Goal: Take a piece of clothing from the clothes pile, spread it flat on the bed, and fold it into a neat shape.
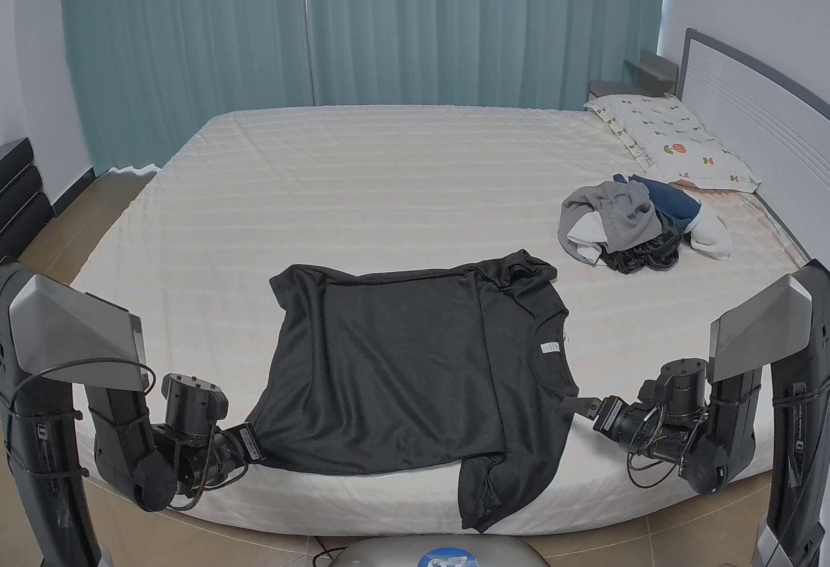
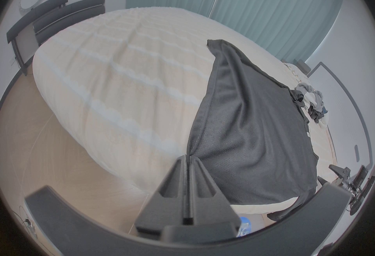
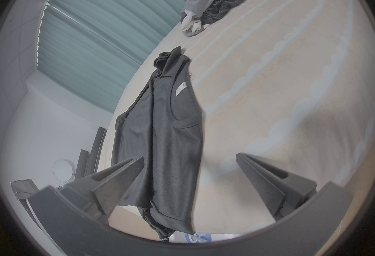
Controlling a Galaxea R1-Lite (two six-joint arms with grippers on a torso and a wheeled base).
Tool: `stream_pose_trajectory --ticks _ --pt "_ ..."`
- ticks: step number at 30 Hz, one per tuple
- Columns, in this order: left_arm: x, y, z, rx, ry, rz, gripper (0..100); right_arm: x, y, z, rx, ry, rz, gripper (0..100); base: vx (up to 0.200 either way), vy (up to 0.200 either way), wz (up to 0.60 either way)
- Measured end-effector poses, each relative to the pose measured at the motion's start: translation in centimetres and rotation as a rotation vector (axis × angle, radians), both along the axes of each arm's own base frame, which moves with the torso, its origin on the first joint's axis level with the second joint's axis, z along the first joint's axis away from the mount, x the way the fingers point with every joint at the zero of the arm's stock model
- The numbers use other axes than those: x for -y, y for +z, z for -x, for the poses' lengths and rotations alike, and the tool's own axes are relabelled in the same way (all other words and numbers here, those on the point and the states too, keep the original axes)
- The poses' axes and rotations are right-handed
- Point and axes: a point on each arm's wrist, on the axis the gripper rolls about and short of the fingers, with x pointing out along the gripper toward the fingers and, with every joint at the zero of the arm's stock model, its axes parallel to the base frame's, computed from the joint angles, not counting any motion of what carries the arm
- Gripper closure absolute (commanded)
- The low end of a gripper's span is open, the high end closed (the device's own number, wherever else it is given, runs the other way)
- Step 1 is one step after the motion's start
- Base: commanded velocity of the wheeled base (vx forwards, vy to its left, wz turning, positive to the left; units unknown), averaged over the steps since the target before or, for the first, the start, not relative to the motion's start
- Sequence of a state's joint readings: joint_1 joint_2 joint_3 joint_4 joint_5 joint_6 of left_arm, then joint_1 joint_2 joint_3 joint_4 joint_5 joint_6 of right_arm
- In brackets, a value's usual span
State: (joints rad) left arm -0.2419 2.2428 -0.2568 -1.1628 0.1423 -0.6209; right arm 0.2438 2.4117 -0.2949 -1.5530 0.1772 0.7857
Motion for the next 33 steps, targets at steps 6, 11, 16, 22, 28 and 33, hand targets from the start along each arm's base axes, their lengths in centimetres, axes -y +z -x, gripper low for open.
stream_pose_trajectory --ticks 6,11,16,22,28,33 --pt "-0.9 0.9 -0.3 0.035 0.026 -0.008 100 -1.3 -0.1 -0.2 0.026 0.049 0.016 0 0.0 0.0 0.0" --pt "-1.8 1.6 -0.5 0.058 0.039 -0.024 100 -1.9 -0.6 -0.7 0.029 0.069 0.041 0 0.0 0.0 0.0" --pt "-2.6 2.0 -0.7 0.077 0.061 -0.032 100 -2.2 -1.3 -1.2 0.007 0.086 0.073 0 0.0 0.0 0.0" --pt "-3.4 2.2 -1.0 0.091 0.083 -0.043 100 -2.5 -1.6 -1.9 0.021 0.097 0.089 100 0.0 0.0 0.0" --pt "-3.6 2.1 -1.1 0.089 0.089 -0.043 100 -2.5 -1.8 -2.0 0.022 0.091 0.095 100 0.0 0.0 0.0" --pt "-3.7 2.0 -1.1 0.085 0.091 -0.044 100 -1.9 -1.6 -1.6 0.002 0.067 0.11 100 0.0 0.0 0.0"
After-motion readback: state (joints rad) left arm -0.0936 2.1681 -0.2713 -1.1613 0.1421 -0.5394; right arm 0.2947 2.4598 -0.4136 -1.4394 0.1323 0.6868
